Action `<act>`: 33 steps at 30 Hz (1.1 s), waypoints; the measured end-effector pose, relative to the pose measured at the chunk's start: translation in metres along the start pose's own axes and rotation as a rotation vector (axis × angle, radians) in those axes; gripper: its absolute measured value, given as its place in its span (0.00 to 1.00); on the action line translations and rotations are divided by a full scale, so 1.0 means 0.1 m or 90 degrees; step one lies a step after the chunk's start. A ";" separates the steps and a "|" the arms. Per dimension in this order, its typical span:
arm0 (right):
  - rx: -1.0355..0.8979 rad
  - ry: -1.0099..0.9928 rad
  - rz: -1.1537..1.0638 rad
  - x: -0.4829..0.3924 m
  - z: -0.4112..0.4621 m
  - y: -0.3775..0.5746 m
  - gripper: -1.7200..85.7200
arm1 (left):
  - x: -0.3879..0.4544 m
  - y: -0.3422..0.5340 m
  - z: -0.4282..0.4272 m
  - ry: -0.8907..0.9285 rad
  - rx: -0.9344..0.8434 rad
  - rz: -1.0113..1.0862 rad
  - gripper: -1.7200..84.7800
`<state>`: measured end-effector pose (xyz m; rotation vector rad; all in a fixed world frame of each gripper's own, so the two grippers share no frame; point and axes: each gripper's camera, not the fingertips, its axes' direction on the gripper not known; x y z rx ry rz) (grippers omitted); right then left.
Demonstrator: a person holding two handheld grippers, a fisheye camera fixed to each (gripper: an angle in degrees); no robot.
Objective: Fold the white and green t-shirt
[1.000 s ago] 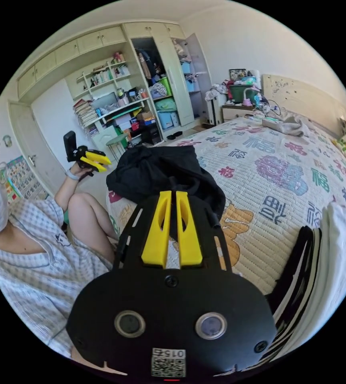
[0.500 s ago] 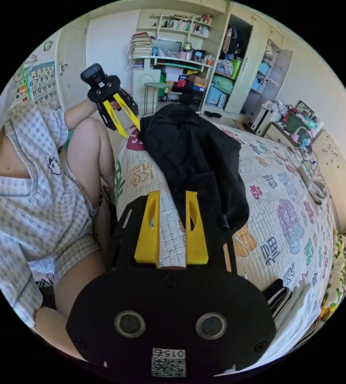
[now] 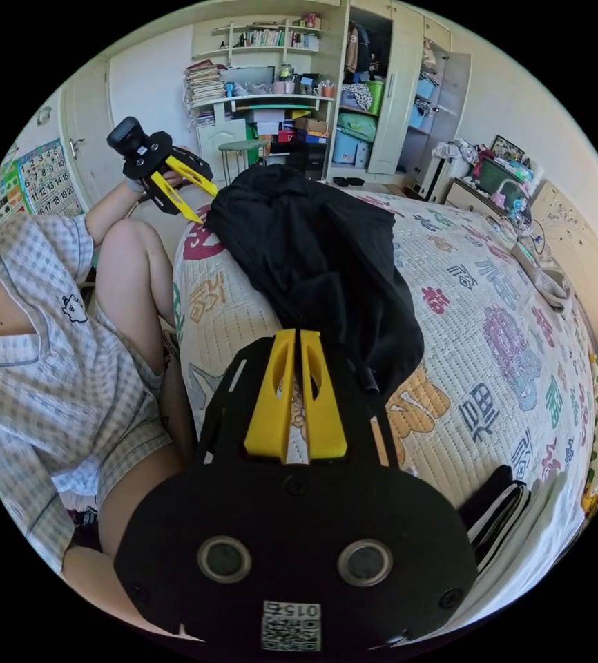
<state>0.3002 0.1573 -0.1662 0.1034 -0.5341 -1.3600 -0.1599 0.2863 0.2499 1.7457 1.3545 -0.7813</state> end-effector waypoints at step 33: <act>0.091 0.067 0.070 -1.65 -0.94 0.42 0.10 | 0.07 0.85 -0.92 -0.213 0.316 -0.333 0.03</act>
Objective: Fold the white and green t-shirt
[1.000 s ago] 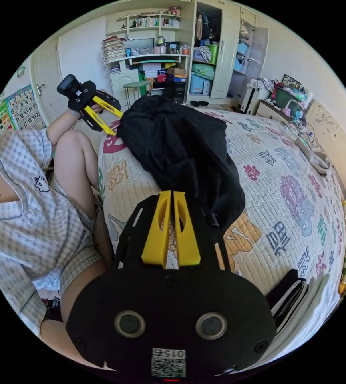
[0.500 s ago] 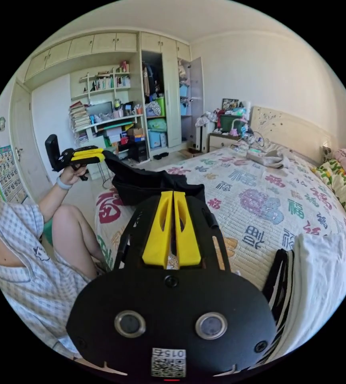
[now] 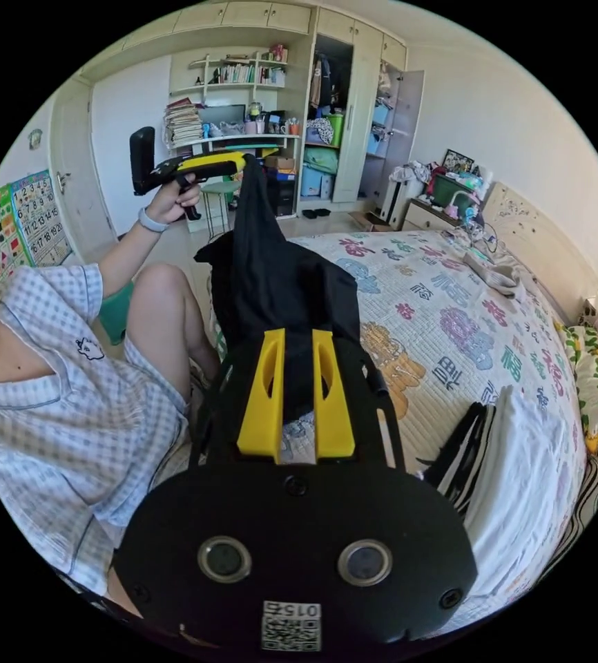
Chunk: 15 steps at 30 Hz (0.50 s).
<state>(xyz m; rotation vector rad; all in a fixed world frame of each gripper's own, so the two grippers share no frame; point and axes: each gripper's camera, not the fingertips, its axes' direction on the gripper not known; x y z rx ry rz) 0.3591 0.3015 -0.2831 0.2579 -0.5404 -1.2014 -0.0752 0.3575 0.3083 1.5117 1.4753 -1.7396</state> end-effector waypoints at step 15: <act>-0.115 0.230 -0.200 -1.61 1.17 0.08 0.02 | -0.20 0.92 0.23 0.043 -0.081 -0.079 0.02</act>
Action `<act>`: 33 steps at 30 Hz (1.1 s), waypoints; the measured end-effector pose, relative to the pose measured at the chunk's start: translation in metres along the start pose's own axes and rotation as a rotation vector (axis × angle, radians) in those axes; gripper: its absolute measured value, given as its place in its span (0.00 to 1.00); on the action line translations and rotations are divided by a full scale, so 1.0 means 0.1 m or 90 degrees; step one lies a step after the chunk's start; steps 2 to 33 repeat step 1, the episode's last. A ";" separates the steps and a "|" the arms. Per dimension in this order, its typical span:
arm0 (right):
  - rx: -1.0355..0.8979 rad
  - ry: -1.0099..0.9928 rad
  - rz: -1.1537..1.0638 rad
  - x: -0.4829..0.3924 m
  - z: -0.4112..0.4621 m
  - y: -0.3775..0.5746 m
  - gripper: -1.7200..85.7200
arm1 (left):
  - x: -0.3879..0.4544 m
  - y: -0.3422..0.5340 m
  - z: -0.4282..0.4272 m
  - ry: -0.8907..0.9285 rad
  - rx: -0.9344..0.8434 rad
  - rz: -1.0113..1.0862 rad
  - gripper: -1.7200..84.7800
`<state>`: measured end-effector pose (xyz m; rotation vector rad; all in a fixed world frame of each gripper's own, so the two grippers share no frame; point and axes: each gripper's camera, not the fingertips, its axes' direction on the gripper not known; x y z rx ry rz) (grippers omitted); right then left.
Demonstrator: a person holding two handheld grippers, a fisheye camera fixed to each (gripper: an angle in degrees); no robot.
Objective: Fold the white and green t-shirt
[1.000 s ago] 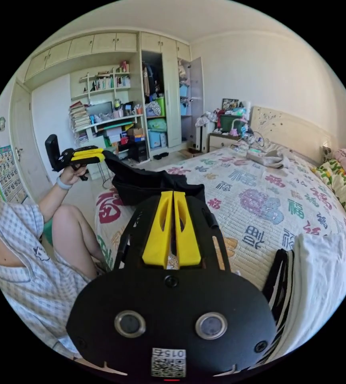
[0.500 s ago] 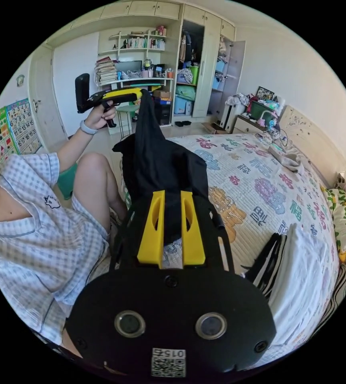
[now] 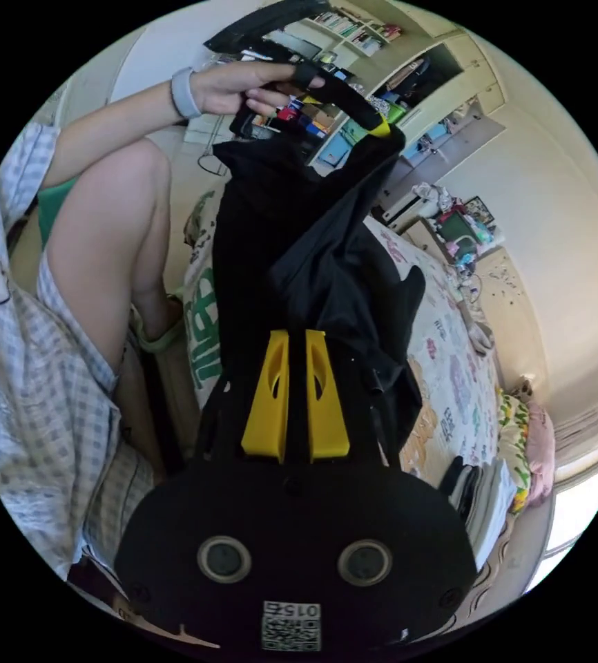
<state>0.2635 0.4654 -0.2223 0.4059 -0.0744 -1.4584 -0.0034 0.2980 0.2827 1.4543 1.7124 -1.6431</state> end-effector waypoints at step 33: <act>0.001 0.049 0.002 -0.04 -0.02 0.04 0.02 | -0.03 0.05 -0.02 0.005 -0.004 -0.007 0.02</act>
